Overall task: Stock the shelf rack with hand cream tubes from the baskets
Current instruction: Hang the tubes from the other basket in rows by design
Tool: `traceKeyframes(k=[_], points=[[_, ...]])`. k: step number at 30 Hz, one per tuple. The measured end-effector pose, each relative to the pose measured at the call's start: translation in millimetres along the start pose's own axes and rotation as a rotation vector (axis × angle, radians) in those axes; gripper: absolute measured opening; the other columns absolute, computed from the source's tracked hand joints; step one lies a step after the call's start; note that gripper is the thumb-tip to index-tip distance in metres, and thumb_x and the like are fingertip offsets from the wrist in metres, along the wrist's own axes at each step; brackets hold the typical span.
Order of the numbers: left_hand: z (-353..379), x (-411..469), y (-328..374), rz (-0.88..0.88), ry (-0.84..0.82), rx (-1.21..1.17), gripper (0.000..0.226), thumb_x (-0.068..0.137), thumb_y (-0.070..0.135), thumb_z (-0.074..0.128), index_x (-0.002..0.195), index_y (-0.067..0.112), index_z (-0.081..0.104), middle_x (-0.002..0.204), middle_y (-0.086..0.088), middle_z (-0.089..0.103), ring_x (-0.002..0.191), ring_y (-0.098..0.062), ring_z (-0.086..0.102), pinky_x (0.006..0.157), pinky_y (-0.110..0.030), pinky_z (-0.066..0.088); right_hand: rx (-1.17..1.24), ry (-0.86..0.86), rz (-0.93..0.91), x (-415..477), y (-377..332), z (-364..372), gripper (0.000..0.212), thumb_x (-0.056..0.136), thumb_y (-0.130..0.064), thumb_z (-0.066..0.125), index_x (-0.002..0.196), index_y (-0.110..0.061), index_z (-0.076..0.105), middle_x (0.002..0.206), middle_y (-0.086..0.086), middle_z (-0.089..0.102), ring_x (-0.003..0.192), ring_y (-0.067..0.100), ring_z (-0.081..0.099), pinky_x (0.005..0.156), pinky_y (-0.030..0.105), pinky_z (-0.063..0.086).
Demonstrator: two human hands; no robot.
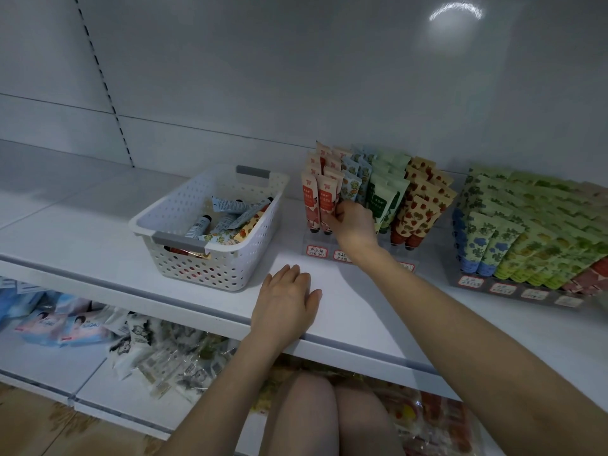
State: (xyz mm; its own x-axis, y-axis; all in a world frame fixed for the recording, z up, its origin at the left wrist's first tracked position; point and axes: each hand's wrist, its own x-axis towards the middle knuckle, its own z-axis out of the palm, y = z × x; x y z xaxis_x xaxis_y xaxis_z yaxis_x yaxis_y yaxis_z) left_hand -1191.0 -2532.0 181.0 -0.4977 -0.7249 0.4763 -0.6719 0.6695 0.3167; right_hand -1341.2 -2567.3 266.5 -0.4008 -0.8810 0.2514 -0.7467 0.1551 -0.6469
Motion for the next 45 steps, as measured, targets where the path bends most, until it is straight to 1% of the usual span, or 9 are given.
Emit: traceKeyframes(k=[4,8,14,22,25,29,35,39,45], points=[[-2,1,2,0.002,-0.022,0.009,0.028,0.087,0.026,0.053,0.069,0.017,0.034,0.069,0.004,0.034,0.069,-0.015,0.033,0.064,-0.03,0.027,0.004,-0.006,-0.003,-4,-1,-3,0.025,0.092,-0.025,0.055,0.087,-0.003,0.063,0.079,0.01,0.06,0.073,0.021,0.055,0.061,0.025,0.035],[-6,0,4,-0.003,-0.078,0.044,0.023,0.092,0.03,0.047,0.074,0.015,0.043,0.076,0.001,0.04,0.079,-0.021,0.046,0.069,-0.031,0.031,0.039,-0.009,-0.015,-11,-1,-9,0.033,0.091,-0.032,0.057,0.096,0.0,0.064,0.094,0.016,0.068,0.087,0.028,0.063,0.072,0.036,0.051],[-38,6,26,0.015,-0.217,0.194,0.033,0.097,0.032,0.037,0.103,0.008,0.059,0.104,-0.008,0.059,0.1,-0.023,0.053,0.081,-0.029,0.038,-0.01,-0.054,-0.1,-23,-15,-37,0.024,0.093,-0.017,0.054,0.101,0.003,0.063,0.1,0.018,0.066,0.091,0.03,0.062,0.082,0.041,0.051],[-140,14,4,0.054,0.138,0.029,0.027,0.091,0.023,0.05,0.085,0.003,0.068,0.08,-0.011,0.068,0.071,-0.028,0.063,0.06,-0.039,0.053,0.093,-0.151,-0.326,-18,-92,-75,0.021,0.091,-0.014,0.057,0.107,-0.003,0.065,0.103,0.01,0.068,0.087,0.016,0.064,0.086,0.028,0.051],[-166,34,-29,-0.125,-0.011,0.117,0.023,0.096,0.025,0.049,0.084,0.007,0.06,0.083,-0.007,0.064,0.073,-0.023,0.059,0.058,-0.03,0.043,-0.004,-0.318,-0.36,-5,-119,-60,0.021,0.091,-0.015,0.057,0.108,-0.004,0.064,0.104,0.01,0.068,0.087,0.018,0.067,0.085,0.034,0.054],[-166,69,-72,-0.328,-0.305,0.23,0.022,0.094,0.026,0.053,0.085,0.007,0.056,0.085,-0.006,0.058,0.068,-0.018,0.048,0.059,-0.025,0.036,-0.26,-0.47,-0.432,19,-143,-25,0.024,0.093,-0.013,0.054,0.112,-0.001,0.062,0.122,0.009,0.061,0.108,0.018,0.059,0.074,0.009,0.041],[-129,102,-111,-0.485,-0.647,0.283,0.034,0.078,0.047,0.068,0.066,0.019,0.051,0.069,0.001,0.06,0.067,-0.015,0.057,0.063,-0.027,0.044,-0.586,-0.565,-0.462,56,-134,39,0.026,0.088,-0.004,0.057,0.114,-0.001,0.057,0.118,0.01,0.058,0.099,0.024,0.058,0.09,0.032,0.048],[-115,113,-118,-0.51,-0.743,0.258,0.033,0.079,0.046,0.067,0.065,0.017,0.06,0.07,-0.001,0.064,0.073,-0.017,0.062,0.077,-0.031,0.052,-0.778,-0.598,-0.504,69,-123,71,0.029,0.09,-0.003,0.053,0.119,-0.003,0.059,0.111,0.007,0.062,0.098,0.021,0.06,0.077,0.025,0.048],[-109,119,-129,-0.524,-0.806,0.223,0.039,0.078,0.048,0.069,0.077,0.012,0.056,0.088,-0.004,0.062,0.086,-0.021,0.057,0.085,-0.034,0.048,-0.812,-0.604,-0.504,81,-115,93,0.031,0.093,-0.002,0.045,0.121,-0.005,0.057,0.122,0.013,0.059,0.11,0.023,0.057,0.085,0.026,0.044]])
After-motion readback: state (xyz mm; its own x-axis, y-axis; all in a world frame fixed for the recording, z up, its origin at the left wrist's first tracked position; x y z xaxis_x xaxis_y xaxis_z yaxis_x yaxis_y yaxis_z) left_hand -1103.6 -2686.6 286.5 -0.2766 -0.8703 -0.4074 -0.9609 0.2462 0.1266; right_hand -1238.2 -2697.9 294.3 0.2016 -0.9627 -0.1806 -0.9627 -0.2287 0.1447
